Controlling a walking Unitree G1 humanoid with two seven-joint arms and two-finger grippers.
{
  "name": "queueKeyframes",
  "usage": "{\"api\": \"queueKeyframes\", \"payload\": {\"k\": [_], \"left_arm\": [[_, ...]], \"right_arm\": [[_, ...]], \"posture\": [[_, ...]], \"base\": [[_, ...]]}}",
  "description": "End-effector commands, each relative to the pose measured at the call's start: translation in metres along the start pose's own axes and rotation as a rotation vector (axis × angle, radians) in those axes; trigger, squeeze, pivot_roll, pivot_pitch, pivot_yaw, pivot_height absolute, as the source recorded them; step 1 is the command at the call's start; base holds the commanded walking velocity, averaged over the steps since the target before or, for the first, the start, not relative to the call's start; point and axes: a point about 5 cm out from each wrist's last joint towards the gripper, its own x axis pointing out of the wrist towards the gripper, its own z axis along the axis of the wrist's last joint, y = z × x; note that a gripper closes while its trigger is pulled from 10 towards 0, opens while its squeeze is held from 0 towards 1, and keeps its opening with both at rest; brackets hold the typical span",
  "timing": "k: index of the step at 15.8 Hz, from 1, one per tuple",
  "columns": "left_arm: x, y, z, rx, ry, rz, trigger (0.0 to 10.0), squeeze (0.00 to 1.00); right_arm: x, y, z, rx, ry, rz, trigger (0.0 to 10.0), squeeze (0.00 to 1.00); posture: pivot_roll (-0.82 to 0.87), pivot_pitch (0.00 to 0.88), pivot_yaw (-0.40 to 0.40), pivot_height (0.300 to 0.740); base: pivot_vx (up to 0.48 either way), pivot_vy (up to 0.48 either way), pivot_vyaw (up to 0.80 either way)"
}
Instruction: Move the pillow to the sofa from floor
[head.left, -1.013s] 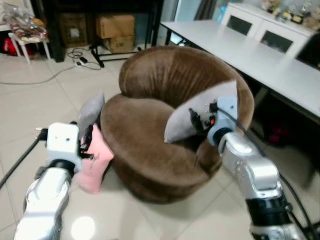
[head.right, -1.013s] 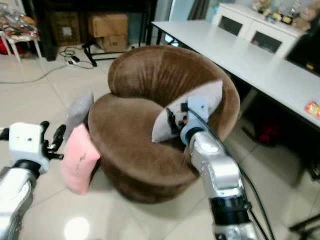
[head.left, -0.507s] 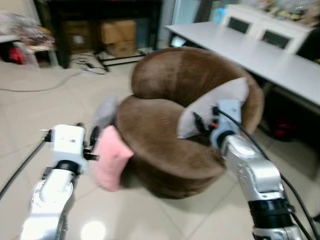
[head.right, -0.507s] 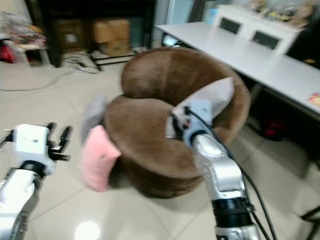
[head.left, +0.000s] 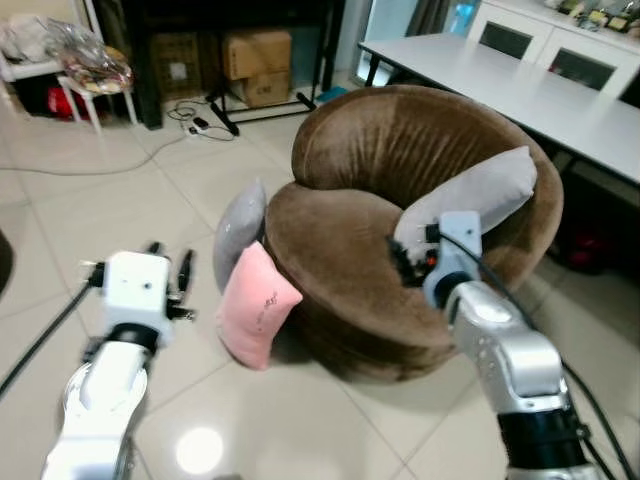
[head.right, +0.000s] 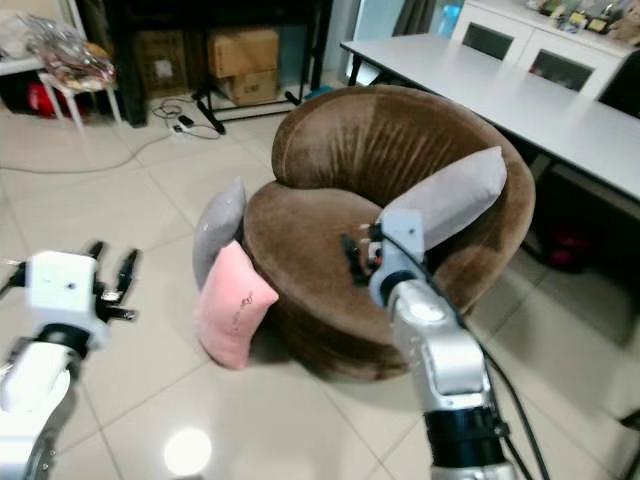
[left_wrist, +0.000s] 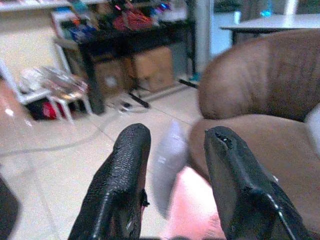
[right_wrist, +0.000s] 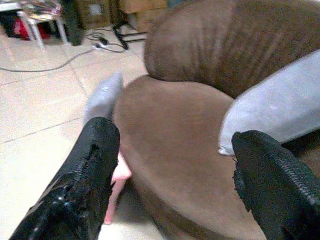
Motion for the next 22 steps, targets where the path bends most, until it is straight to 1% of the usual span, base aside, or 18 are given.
{"api": "queueKeyframes", "payload": {"k": [1,2,4,6,7,9,12,14,15,16,20,22], "left_arm": [[-0.001,-0.004,-0.003,0.012,0.001,0.007,10.0,0.00],[-0.001,-0.003,-0.006,0.043,-0.001,0.016,10.0,0.00],[-0.005,-0.001,-0.009,0.055,-0.011,0.025,10.0,0.00],[-0.007,0.000,-0.009,0.064,-0.031,0.025,10.0,0.00],[-0.007,-0.001,-0.009,0.068,-0.037,0.018,10.0,0.00],[-0.007,-0.002,-0.009,0.065,-0.041,0.007,10.0,0.00],[-0.008,-0.003,-0.008,0.051,-0.047,0.002,10.0,0.00],[-0.008,-0.003,-0.009,0.042,-0.043,0.000,10.0,0.00],[-0.008,-0.003,-0.009,0.036,-0.040,0.001,10.0,0.00],[-0.008,-0.003,-0.010,0.028,-0.034,0.001,10.0,0.00],[-0.008,-0.004,-0.011,0.007,-0.026,0.008,10.0,0.00],[-0.008,-0.003,-0.010,-0.001,-0.025,0.010,10.0,0.00]], "right_arm": [[-0.002,-0.008,0.005,-0.030,-0.041,-0.020,10.0,0.00],[-0.003,-0.009,0.003,-0.069,-0.063,-0.016,10.0,0.00],[-0.004,-0.012,-0.005,-0.084,-0.049,-0.017,10.0,0.00],[-0.006,-0.007,-0.010,-0.140,-0.032,0.038,10.0,0.00],[-0.007,-0.002,-0.011,-0.142,-0.034,0.079,10.0,0.00],[-0.007,0.000,-0.013,-0.138,-0.034,0.108,10.0,0.00],[-0.009,-0.001,-0.016,-0.131,-0.020,0.120,10.0,0.00],[-0.008,-0.005,-0.018,-0.094,-0.002,0.089,10.0,0.00],[-0.008,-0.006,-0.019,-0.122,0.005,0.075,10.0,0.00],[-0.007,-0.006,-0.019,-0.129,0.004,0.074,10.0,0.00],[-0.007,-0.004,-0.018,-0.110,0.002,0.082,10.0,0.00],[-0.007,-0.005,-0.018,-0.112,0.004,0.064,10.0,0.00]], "posture": [[0.05,0.000,-0.142,0.740],[0.05,0.000,-0.142,0.740],[0.05,0.000,-0.143,0.740],[0.05,0.000,-0.143,0.740],[0.05,0.000,-0.143,0.740],[0.06,0.000,-0.142,0.740],[0.06,0.000,-0.142,0.740],[0.05,0.000,-0.141,0.740],[0.05,0.000,-0.140,0.740],[0.05,0.000,-0.140,0.740],[0.05,0.000,-0.140,0.740],[0.06,0.000,-0.150,0.740]], "base": [[0.000,0.000,0.00],[0.000,0.000,0.00],[0.000,0.000,0.00],[0.122,0.000,0.00],[0.281,0.000,0.80],[0.294,0.000,0.80],[0.335,0.000,0.80],[0.341,0.000,0.00],[0.345,0.000,0.00],[0.326,0.000,0.00],[0.310,0.000,0.00],[0.311,0.000,0.00]]}}
